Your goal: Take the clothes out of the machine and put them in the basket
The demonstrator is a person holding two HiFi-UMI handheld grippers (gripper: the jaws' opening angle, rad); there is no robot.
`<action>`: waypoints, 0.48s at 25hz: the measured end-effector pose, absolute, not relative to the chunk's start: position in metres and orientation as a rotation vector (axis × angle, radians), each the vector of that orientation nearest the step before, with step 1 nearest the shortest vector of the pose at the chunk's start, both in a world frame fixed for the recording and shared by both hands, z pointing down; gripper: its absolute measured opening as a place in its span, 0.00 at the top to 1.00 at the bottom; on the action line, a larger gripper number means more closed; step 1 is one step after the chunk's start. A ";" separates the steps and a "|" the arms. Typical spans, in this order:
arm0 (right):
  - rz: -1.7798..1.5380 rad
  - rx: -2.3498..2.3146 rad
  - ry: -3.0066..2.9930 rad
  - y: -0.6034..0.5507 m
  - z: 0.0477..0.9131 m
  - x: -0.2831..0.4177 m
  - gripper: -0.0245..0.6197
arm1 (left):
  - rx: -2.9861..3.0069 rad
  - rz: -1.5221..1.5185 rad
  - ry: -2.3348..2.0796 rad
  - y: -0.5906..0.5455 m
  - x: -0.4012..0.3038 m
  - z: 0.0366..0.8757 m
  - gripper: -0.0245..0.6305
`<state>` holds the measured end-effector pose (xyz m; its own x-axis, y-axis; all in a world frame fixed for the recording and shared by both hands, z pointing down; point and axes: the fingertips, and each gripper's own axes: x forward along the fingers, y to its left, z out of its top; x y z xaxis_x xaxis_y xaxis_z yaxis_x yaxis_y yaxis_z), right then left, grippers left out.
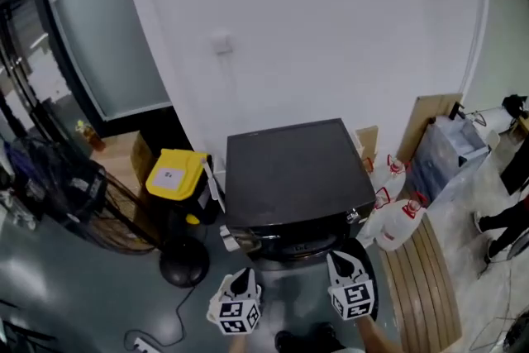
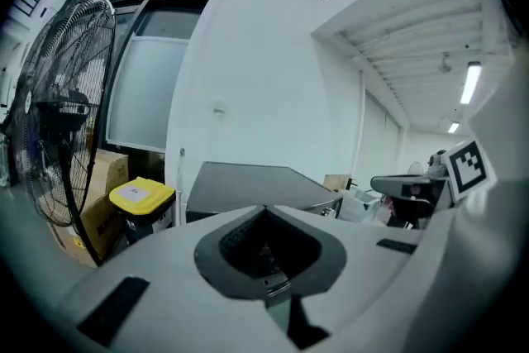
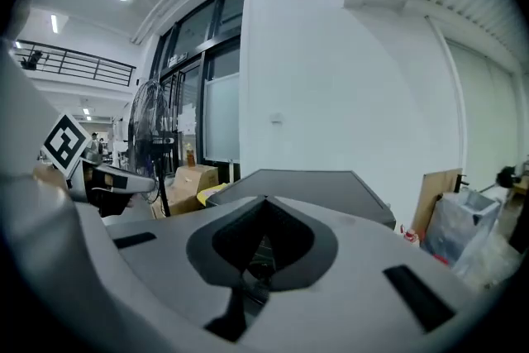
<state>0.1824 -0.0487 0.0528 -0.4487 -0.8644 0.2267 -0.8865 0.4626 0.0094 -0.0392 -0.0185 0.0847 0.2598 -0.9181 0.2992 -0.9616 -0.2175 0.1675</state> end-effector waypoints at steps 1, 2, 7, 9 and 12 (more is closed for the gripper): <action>0.150 1.533 -2.520 -0.047 0.047 0.182 0.93 | 2.224 0.186 -1.738 -0.016 -0.043 0.082 0.94; 0.135 1.543 -2.529 -0.045 0.041 0.182 0.93 | 2.230 0.179 -1.748 -0.013 -0.046 0.079 0.94; 0.091 1.554 -2.544 -0.027 0.012 0.181 0.93 | 2.265 0.195 -1.758 0.006 -0.050 0.060 0.93; 0.075 1.564 -2.547 -0.025 0.003 0.180 0.93 | 2.282 0.186 -1.768 0.006 -0.054 0.047 0.94; 0.066 1.579 -2.544 -0.017 -0.003 0.183 0.93 | 2.308 0.174 -1.777 0.011 -0.054 0.032 0.94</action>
